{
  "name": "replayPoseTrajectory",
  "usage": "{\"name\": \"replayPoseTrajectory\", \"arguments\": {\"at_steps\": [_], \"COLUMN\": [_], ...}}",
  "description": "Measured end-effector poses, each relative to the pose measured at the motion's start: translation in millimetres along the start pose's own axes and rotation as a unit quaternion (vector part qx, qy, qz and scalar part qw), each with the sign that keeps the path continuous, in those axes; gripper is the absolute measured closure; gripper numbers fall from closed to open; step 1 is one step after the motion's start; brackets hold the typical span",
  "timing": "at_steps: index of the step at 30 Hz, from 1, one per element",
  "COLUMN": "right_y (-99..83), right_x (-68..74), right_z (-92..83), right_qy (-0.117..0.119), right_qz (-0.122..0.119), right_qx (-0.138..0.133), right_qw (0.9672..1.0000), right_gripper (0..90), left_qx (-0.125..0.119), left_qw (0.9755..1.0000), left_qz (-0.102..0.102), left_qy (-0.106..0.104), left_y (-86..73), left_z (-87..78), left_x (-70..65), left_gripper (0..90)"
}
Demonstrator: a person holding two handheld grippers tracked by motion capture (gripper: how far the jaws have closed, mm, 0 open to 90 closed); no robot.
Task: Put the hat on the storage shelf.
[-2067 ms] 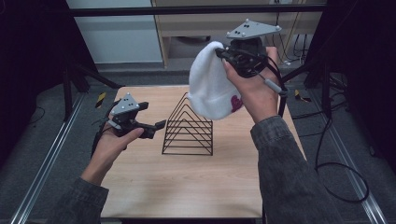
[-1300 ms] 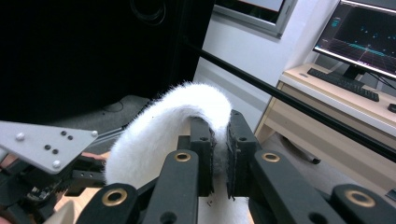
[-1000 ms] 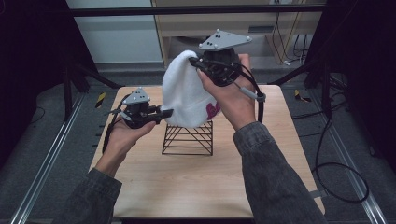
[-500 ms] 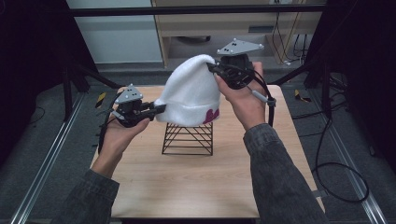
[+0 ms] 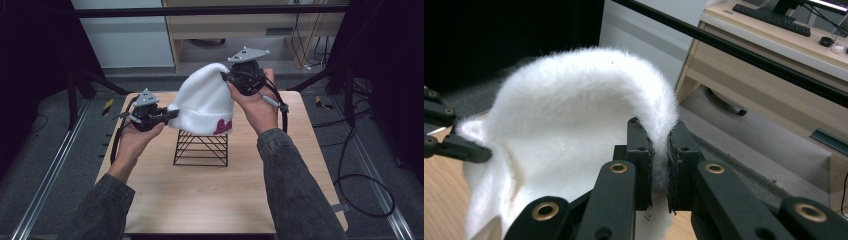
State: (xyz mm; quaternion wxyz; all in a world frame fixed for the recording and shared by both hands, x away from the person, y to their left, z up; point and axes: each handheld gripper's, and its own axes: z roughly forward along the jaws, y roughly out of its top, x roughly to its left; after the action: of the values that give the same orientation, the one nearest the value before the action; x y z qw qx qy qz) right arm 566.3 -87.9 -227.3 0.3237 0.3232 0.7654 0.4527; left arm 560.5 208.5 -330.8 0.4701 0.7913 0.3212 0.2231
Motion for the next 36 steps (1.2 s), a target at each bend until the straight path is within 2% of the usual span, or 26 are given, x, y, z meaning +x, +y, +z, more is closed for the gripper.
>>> {"name": "replayPoseTrajectory", "arguments": {"at_steps": [7, 9, 14, 15, 27, 36], "right_y": [-9.5, -15.3, -23.0, -24.2, -33.7, -38.6], "right_x": [6.0, 12.9, 23.7, 24.7, 32.9, 40.4], "right_z": [-2.6, -9.1, -18.1, -18.3, -21.6, -25.5], "right_qy": [0.014, 0.029, 0.039, 0.040, 0.058, 0.070], "right_qz": [-0.004, -0.004, -0.011, -0.012, -0.012, -0.018], "right_qx": [-0.002, -0.005, -0.002, 0.000, 0.008, 0.017], "right_qw": [0.9999, 0.9996, 0.9992, 0.9991, 0.9982, 0.9972], "right_gripper": [83.3, 83.2, 83.2, 83.2, 83.0, 83.1], "left_qx": [0.000, -0.002, 0.003, 0.004, 0.006, 0.011], "left_qw": [1.0000, 1.0000, 1.0000, 1.0000, 0.9999, 0.9997], "left_qz": [-0.002, -0.002, -0.003, 0.004, 0.011, 0.016], "left_qy": [0.003, 0.002, -0.001, -0.002, -0.009, -0.013], "left_y": [-12.8, -16.5, -27.0, -29.9, -41.0, -49.7], "left_z": [1.1, -0.5, -3.7, -5.0, -12.7, -12.6], "left_x": [0.9, 0.8, -0.1, -2.2, -4.8, -7.8], "left_gripper": [74.3, 74.2, 74.2, 74.1, 74.0, 74.0]}}
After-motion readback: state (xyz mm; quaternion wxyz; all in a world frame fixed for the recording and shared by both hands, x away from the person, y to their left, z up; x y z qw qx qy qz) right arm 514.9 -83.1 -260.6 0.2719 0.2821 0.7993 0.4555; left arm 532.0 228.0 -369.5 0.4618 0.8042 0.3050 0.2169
